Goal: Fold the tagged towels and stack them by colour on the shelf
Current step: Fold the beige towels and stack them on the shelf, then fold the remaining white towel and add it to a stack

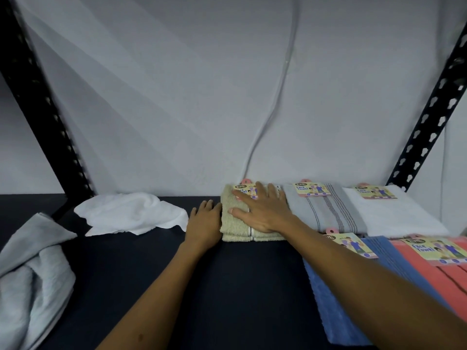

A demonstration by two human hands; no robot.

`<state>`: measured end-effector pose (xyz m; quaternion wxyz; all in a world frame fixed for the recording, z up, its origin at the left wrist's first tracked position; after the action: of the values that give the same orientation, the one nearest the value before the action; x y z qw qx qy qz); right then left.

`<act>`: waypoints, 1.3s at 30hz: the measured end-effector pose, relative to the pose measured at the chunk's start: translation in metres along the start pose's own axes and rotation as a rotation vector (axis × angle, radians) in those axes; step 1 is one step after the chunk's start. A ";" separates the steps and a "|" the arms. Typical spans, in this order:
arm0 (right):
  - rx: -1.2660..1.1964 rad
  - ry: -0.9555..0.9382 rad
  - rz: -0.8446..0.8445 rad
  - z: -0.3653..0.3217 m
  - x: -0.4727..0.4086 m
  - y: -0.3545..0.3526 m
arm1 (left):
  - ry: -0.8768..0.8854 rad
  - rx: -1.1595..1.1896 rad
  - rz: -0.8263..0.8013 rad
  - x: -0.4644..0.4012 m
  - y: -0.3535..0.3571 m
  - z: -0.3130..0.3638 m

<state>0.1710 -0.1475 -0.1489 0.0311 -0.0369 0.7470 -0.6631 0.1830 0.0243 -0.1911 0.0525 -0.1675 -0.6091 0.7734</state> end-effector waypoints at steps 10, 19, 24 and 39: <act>0.013 -0.007 0.031 0.002 -0.002 0.006 | 0.017 -0.006 -0.030 0.002 0.003 -0.009; 0.037 -0.010 0.015 0.002 0.003 0.002 | -0.058 0.336 0.056 0.016 -0.020 -0.001; 0.091 -0.022 0.036 -0.005 0.010 -0.009 | -0.066 0.489 0.145 0.047 -0.046 -0.003; 0.000 -0.341 0.168 -0.112 0.011 -0.016 | -0.245 0.056 0.318 0.118 -0.111 -0.135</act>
<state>0.1495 -0.0402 -0.1196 0.2127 -0.0862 0.7315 -0.6421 0.1023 0.2107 -0.1343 -0.1402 -0.1646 -0.5549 0.8033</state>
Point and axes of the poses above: each hand's wrist, its own x-axis away from the middle knuckle, its own y-axis out of the palm, z = x × y, the point moved 2 cm from there along -x, towards the middle knuckle, and after that the axes turned 2 degrees about z, right-handed, at the moved point
